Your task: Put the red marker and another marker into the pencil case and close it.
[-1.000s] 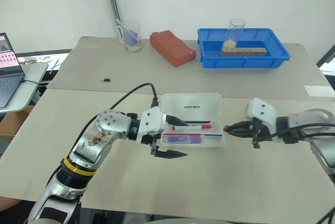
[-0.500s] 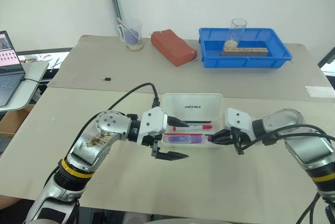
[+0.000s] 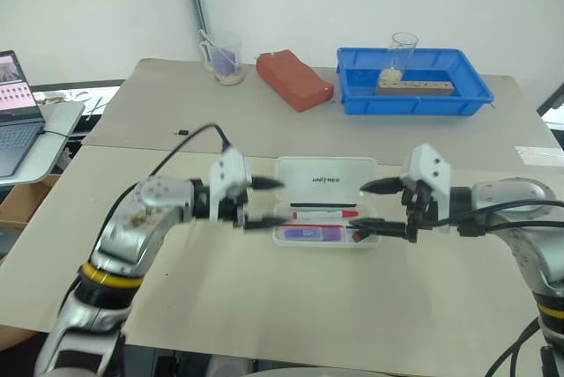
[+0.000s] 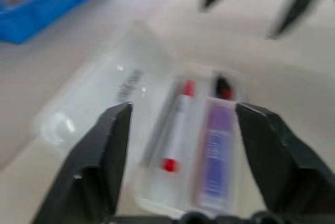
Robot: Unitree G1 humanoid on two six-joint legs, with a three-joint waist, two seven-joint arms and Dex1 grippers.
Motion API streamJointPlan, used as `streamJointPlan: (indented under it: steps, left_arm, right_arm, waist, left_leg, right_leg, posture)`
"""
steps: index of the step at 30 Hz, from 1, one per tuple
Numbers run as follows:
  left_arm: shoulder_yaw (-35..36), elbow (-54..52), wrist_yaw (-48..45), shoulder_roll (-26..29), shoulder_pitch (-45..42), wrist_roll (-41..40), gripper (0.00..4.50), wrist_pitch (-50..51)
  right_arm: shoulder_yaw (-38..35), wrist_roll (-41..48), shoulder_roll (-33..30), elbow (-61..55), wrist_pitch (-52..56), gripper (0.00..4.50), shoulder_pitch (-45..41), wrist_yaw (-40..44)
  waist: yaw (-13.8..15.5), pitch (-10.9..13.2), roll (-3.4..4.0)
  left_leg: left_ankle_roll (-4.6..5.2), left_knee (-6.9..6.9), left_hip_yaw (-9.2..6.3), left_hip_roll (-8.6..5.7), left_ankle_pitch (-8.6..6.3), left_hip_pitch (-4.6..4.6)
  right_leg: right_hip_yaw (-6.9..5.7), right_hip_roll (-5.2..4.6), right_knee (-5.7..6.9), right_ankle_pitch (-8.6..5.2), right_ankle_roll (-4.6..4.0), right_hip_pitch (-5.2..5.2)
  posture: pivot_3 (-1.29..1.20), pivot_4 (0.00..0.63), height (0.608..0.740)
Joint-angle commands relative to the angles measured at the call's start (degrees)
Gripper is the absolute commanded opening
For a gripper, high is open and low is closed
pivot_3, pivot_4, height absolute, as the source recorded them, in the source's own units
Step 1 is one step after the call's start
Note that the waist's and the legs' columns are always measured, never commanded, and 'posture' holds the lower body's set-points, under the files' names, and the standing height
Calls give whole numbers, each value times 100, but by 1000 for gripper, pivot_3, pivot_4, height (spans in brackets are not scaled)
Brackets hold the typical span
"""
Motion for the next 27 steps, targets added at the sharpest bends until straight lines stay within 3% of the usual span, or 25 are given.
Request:
streamJointPlan:
  steps: [1, 4, 5, 10, 16, 24, 27]
  left_arm:
    - [370, 1157, 606, -342, -697, 174, 1624, -234]
    - [334, 2487, 890, -678, -1277, 541, 270, -700]
    - [324, 2888, 913, -772, -1471, 619, 20, -788]
    - [93, 4315, 410, -1050, -2193, 961, 20, -998]
    - [-195, 4970, -679, -1027, -2583, 1165, 20, -802]
    - [-289, 4639, -1540, -943, -2525, 1153, 20, -477]
    - [-516, 3484, -2201, -712, -2134, 908, 20, -20]
  right_arm:
    - [-281, 201, 242, -425, 323, 3952, -240, -706]
    - [-203, 257, 465, -542, 455, 3952, -426, -1127]
    - [-164, 249, 486, -571, 460, 3952, -470, -1212]
    - [-229, 516, 520, -760, 738, 3952, -698, -1560]
    - [-293, 766, 461, -923, 896, 3952, -655, -1779]
    - [-394, 998, 358, -951, 939, 3952, -621, -1912]
    - [-468, 1285, 58, -995, 1061, 3952, -506, -1624]
  waist:
    - [-2, -5, -1]
    - [-1, -10, 5]
    - [3, -10, 4]
    - [-7, -10, 5]
    - [-39, -10, 6]
    - [-62, -11, 6]
    - [-62, -11, 8]
  left_leg:
    - [0, 1, -1, -1, 0, -6]
    - [1, 1, -1, -7, 1, -27]
    - [2, 1, -1, -8, 1, -26]
    - [2, -5, -6, -10, 1, -37]
    - [1, -9, -8, -10, 1, -39]
    - [1, -11, -10, -8, 1, -40]
    - [1, -11, -11, -8, 1, -43]
  right_leg:
    - [-2, 0, 3, 0, 1, -5]
    - [8, 2, 3, 4, 4, -1]
    - [8, 3, 6, 4, 4, -2]
    - [8, 8, 7, 5, 4, -16]
    - [6, 10, 8, 5, 4, -18]
    - [6, 11, 8, 5, 3, -21]
    - [6, 11, 8, 5, 3, -21]
  posture:
    - [0, 150, 740]
    - [0, 150, 740]
    - [0, 150, 740]
    - [0, 150, 740]
    - [0, 150, 740]
    - [0, 150, 740]
    - [0, 150, 740]
